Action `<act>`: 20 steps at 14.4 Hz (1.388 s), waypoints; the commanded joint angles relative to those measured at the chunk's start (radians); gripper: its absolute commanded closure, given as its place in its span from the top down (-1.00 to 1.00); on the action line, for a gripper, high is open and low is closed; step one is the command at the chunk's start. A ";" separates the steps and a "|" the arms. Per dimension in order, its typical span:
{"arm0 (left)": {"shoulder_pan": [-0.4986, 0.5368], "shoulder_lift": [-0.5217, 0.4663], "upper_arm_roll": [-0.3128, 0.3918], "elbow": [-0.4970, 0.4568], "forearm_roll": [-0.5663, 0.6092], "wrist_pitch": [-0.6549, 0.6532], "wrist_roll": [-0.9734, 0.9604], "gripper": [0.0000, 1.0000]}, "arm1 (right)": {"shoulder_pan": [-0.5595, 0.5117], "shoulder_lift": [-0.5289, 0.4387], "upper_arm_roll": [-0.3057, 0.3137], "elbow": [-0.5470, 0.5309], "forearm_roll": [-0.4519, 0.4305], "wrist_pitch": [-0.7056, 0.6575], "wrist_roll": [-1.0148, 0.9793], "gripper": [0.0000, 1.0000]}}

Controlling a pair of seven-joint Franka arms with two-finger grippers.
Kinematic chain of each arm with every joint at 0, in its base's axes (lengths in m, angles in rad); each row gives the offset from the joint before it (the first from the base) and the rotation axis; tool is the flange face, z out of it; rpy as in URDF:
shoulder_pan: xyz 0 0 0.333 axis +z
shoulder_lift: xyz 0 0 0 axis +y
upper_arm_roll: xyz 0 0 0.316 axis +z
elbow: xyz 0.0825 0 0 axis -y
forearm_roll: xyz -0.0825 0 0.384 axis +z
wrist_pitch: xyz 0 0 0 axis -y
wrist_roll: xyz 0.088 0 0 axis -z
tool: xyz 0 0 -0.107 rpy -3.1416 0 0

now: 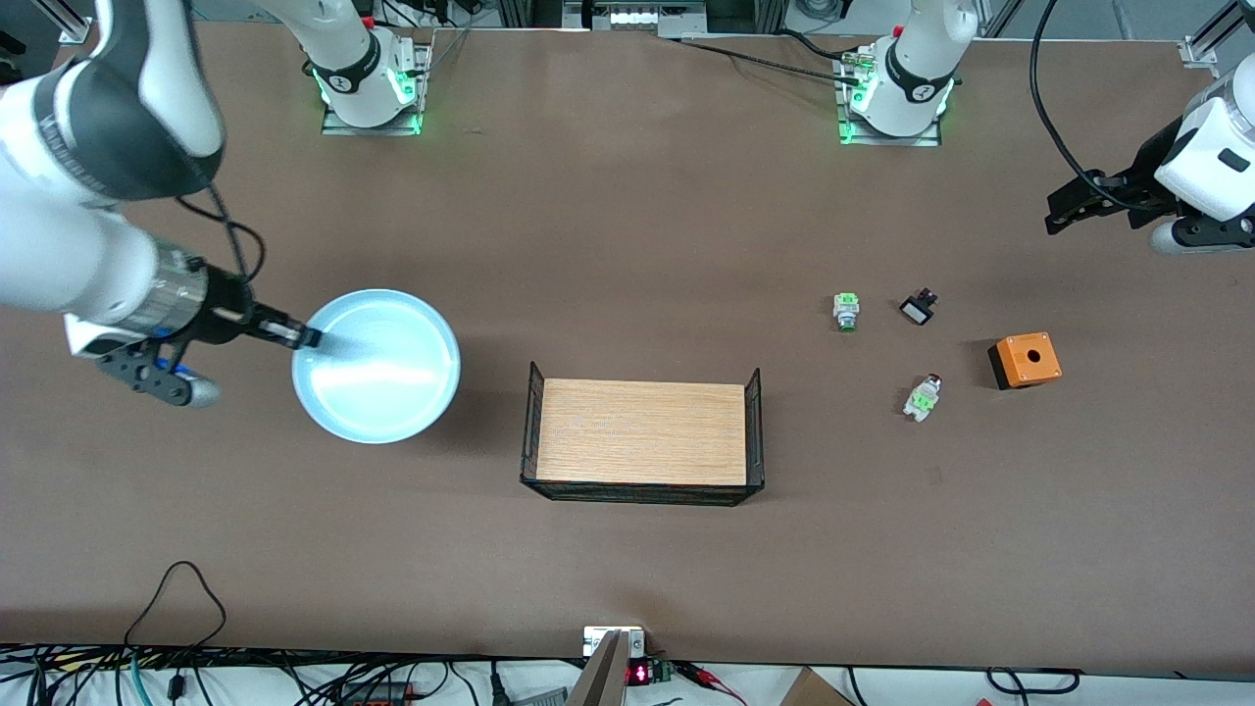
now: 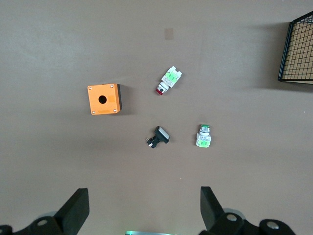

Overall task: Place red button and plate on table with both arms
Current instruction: 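Lift the blue plate out of the basket with the right gripper, then lower the blue plate onto the table beside the basket with the right gripper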

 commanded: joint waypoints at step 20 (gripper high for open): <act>0.005 -0.012 -0.003 -0.004 0.017 -0.009 0.022 1.00 | -0.213 -0.124 0.019 -0.735 -0.197 0.545 -0.683 -1.00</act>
